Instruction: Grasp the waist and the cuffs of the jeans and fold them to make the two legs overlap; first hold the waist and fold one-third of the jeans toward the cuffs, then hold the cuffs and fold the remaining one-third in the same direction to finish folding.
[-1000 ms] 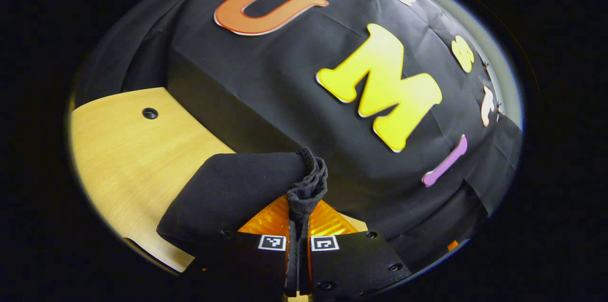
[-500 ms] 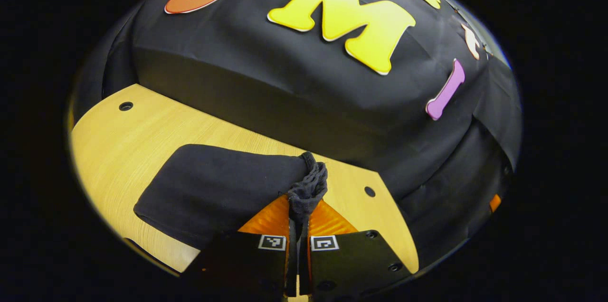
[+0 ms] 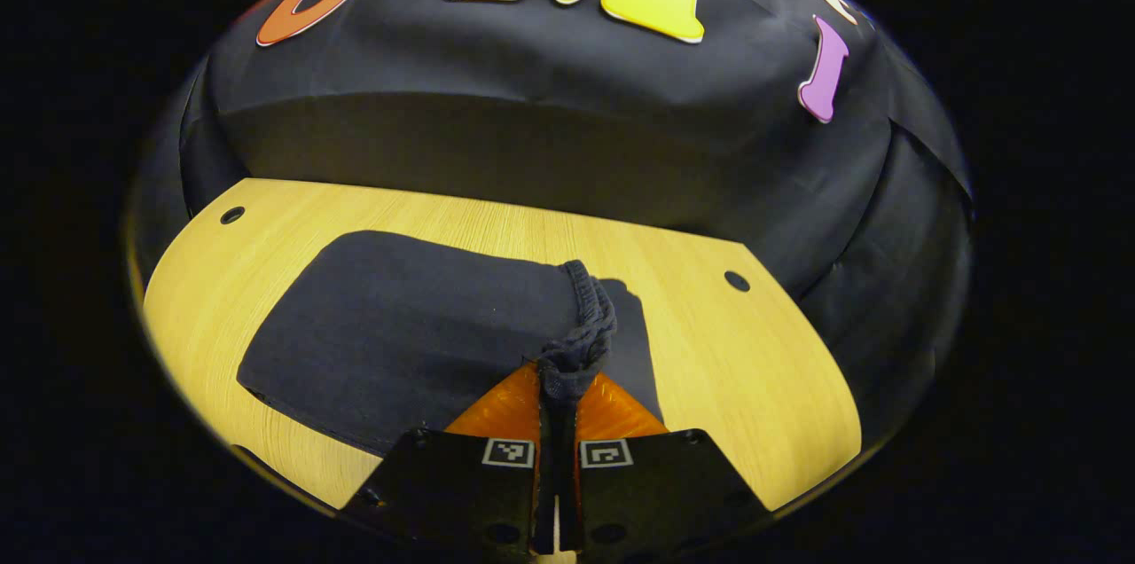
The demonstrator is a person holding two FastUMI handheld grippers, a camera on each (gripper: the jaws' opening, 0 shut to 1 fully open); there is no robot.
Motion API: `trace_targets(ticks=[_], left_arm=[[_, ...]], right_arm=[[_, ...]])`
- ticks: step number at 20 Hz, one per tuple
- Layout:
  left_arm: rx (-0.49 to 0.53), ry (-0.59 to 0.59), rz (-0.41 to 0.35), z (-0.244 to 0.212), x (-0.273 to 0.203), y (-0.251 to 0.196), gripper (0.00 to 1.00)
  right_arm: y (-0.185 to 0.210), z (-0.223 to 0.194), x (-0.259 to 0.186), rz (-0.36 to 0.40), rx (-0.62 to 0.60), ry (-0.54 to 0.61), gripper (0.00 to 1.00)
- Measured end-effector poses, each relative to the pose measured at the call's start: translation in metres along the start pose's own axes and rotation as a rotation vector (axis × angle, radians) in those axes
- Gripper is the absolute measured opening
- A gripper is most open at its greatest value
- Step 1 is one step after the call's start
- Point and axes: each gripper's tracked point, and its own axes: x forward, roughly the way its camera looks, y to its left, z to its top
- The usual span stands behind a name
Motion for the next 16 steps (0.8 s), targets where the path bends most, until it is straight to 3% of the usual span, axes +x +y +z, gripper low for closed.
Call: trace_targets(ticks=[2, 4, 5, 7, 9, 10, 11, 12, 13, 16], left_arm=[[0.026, 0.002, 0.008, -0.007, 0.004, 0.003, 0.06], [0.034, 0.044, -0.013, -0.02, 0.011, 0.001, 0.07], [0.032, 0.051, -0.01, -0.021, 0.015, 0.002, 0.13], [0.046, 0.039, -0.084, -0.022, 0.009, -0.023, 0.56], [0.128, 0.025, -0.057, -0.023, 0.008, -0.025, 1.0], [0.14, 0.026, -0.058, -0.022, 0.006, -0.025, 1.0], [0.139, 0.018, -0.06, -0.019, 0.006, -0.024, 1.0], [0.131, 0.009, -0.061, -0.017, 0.005, -0.024, 1.0], [0.121, -0.002, -0.064, -0.014, 0.003, -0.024, 1.0], [0.112, -0.043, -0.065, 0.001, -0.008, -0.023, 1.0]], right_arm=[[-0.001, -0.001, -0.001, 0.006, -0.015, 0.001, 0.98], [-0.001, 0.001, -0.001, 0.005, -0.016, 0.003, 0.93], [-0.001, 0.001, -0.001, 0.003, -0.008, 0.002, 0.93], [-0.001, 0.001, -0.001, 0.0, -0.002, 0.0, 0.93], [-0.001, -0.001, -0.002, -0.001, -0.008, 0.006, 0.93], [-0.001, -0.001, -0.002, -0.001, -0.009, 0.008, 0.98], [-0.001, 0.0, -0.002, -0.002, -0.009, 0.008, 0.93], [-0.002, -0.001, -0.002, -0.003, -0.008, 0.008, 0.98], [-0.001, -0.001, -0.001, -0.004, -0.002, 0.009, 0.93], [0.001, 0.0, -0.001, 0.004, 0.013, 0.01, 0.93]])
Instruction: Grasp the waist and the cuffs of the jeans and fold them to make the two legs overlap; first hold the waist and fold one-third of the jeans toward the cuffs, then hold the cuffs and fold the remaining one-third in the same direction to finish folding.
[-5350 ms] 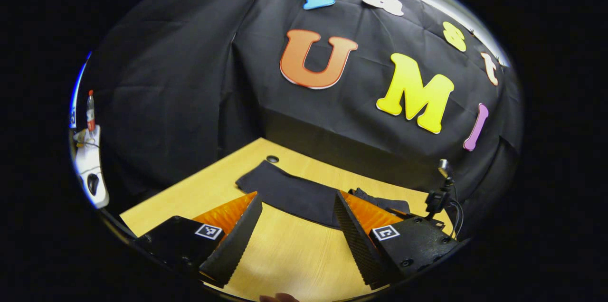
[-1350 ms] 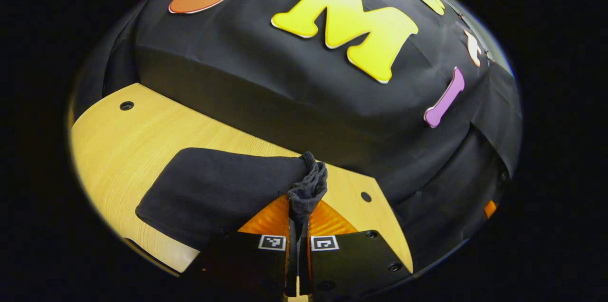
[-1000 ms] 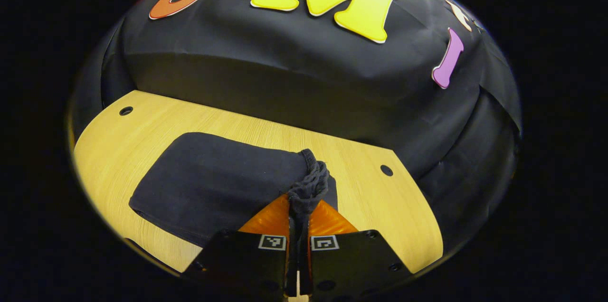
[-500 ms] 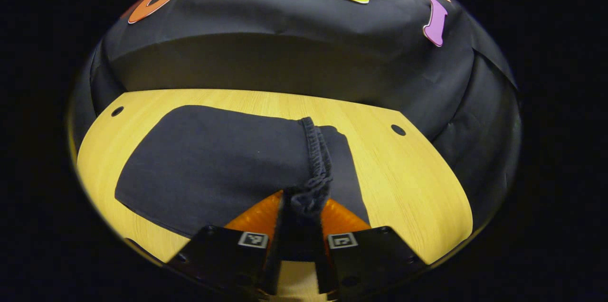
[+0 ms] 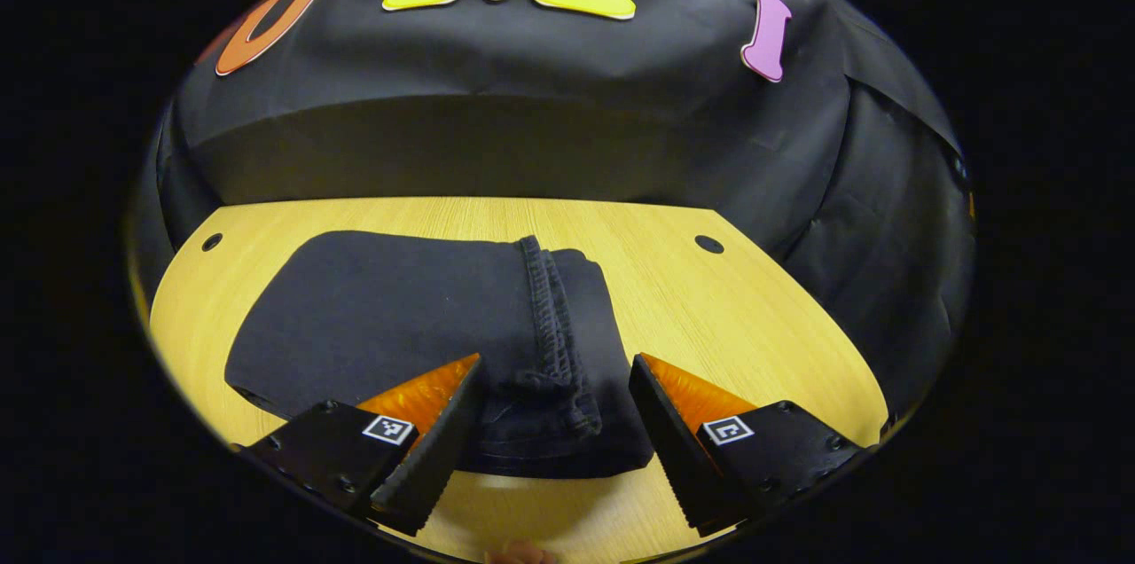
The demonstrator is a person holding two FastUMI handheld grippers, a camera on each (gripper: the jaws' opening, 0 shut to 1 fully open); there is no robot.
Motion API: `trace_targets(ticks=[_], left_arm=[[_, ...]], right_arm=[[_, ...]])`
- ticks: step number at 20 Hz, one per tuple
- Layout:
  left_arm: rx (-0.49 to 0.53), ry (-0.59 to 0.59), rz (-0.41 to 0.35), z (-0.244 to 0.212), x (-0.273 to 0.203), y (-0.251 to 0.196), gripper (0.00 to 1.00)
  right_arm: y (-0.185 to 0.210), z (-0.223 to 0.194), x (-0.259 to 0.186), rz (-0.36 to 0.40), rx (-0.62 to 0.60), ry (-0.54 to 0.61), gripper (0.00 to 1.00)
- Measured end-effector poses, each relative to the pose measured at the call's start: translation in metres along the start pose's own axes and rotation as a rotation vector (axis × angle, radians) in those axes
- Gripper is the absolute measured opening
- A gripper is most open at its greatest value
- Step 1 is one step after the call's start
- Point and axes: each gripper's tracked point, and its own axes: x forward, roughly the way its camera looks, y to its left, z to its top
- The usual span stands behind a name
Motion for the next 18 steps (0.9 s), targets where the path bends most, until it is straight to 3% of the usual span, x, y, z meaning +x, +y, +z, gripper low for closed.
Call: trace_targets(ticks=[4, 5, 7, 9, 18], left_arm=[[-0.022, -0.086, 0.016, 0.035, -0.036, 0.023, 1.0], [-0.019, -0.111, 0.031, 0.044, -0.046, 0.032, 1.0], [-0.023, -0.156, 0.055, 0.062, -0.064, 0.051, 1.0], [-0.034, -0.196, 0.089, 0.078, -0.087, 0.076, 1.0], [-0.043, -0.368, 0.26, 0.121, -0.202, 0.179, 0.99]], right_arm=[[0.002, -0.004, -0.001, 0.037, 0.008, 0.01, 0.93], [0.004, -0.003, -0.001, 0.052, 0.011, 0.012, 0.98], [0.005, 0.0, -0.004, 0.085, 0.014, 0.018, 0.93], [0.01, 0.0, -0.01, 0.123, 0.017, 0.024, 0.98], [0.12, 0.0, -0.037, 0.284, 0.04, -0.006, 0.98]])
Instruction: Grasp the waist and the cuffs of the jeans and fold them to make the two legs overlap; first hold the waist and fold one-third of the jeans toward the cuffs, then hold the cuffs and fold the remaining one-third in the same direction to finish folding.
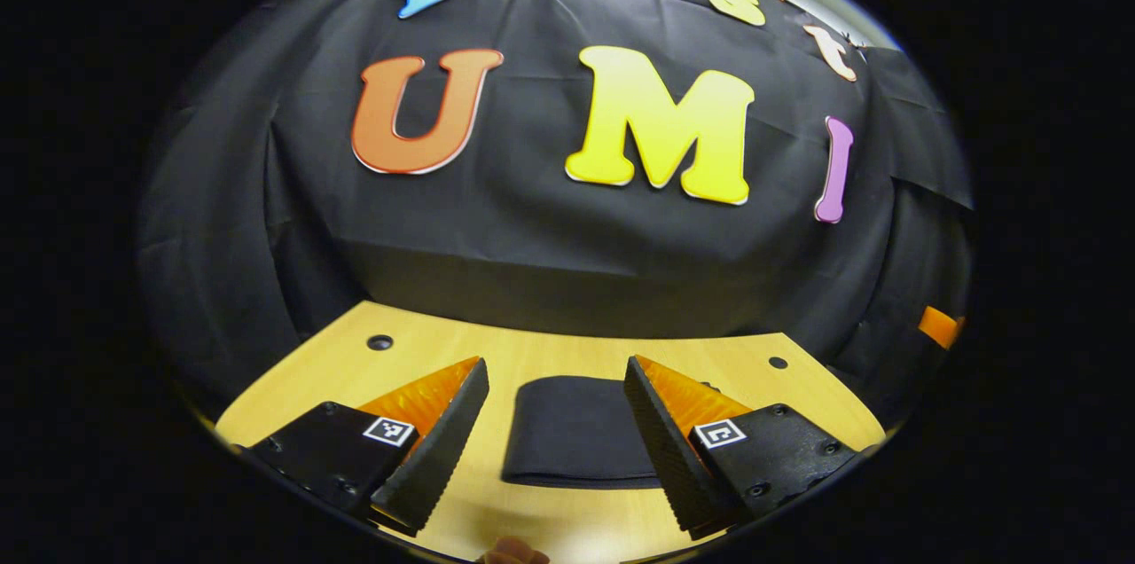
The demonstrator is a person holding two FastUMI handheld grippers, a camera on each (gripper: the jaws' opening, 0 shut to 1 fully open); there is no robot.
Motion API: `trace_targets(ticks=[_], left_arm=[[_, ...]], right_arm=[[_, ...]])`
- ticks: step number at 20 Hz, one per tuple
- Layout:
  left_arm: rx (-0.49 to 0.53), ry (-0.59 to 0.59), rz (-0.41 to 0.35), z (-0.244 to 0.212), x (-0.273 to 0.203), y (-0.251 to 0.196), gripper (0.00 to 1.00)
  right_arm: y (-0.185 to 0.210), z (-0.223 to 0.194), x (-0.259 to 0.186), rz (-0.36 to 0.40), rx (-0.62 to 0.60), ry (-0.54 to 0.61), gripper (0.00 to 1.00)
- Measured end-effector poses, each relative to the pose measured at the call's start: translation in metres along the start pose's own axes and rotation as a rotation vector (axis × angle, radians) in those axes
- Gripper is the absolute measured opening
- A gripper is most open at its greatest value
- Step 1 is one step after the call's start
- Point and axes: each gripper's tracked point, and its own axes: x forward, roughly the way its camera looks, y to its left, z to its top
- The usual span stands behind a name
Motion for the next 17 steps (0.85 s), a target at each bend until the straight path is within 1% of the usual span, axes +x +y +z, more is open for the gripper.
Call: trace_targets(ticks=[3, 4, 5, 7, 8, 10, 12, 13, 16, 17], left_arm=[[0.011, -0.052, 0.04, 0.015, -0.029, 0.025, 0.98], [0.013, -0.068, 0.044, 0.019, -0.037, 0.03, 0.99], [0.021, -0.081, 0.044, 0.022, -0.047, 0.036, 0.98], [0.024, -0.097, 0.051, 0.027, -0.063, 0.046, 0.98], [0.021, -0.109, 0.051, 0.031, -0.07, 0.048, 0.98], [0.037, -0.138, 0.039, 0.04, -0.09, 0.049, 0.98], [0.056, -0.165, 0.035, 0.046, -0.106, 0.05, 0.98], [0.059, -0.176, 0.032, 0.047, -0.114, 0.05, 0.98], [0.08, -0.194, 0.018, 0.045, -0.137, 0.046, 0.98], [0.084, -0.194, 0.013, 0.043, -0.142, 0.046, 0.87]], right_arm=[[0.03, 0.009, -0.008, 0.024, -0.003, -0.025, 0.98], [0.047, 0.014, -0.014, 0.049, -0.003, -0.033, 0.93], [0.057, 0.015, -0.017, 0.065, -0.007, -0.036, 0.98], [0.077, 0.022, -0.029, 0.089, -0.026, -0.056, 0.98], [0.085, 0.026, -0.035, 0.098, -0.037, -0.068, 1.0], [0.105, 0.032, -0.051, 0.109, -0.064, -0.1, 0.98], [0.116, 0.037, -0.063, 0.11, -0.094, -0.124, 0.98], [0.122, 0.039, -0.071, 0.114, -0.104, -0.132, 0.93], [0.13, 0.041, -0.089, 0.119, -0.093, -0.142, 0.93], [0.132, 0.04, -0.094, 0.117, -0.089, -0.145, 0.93]])
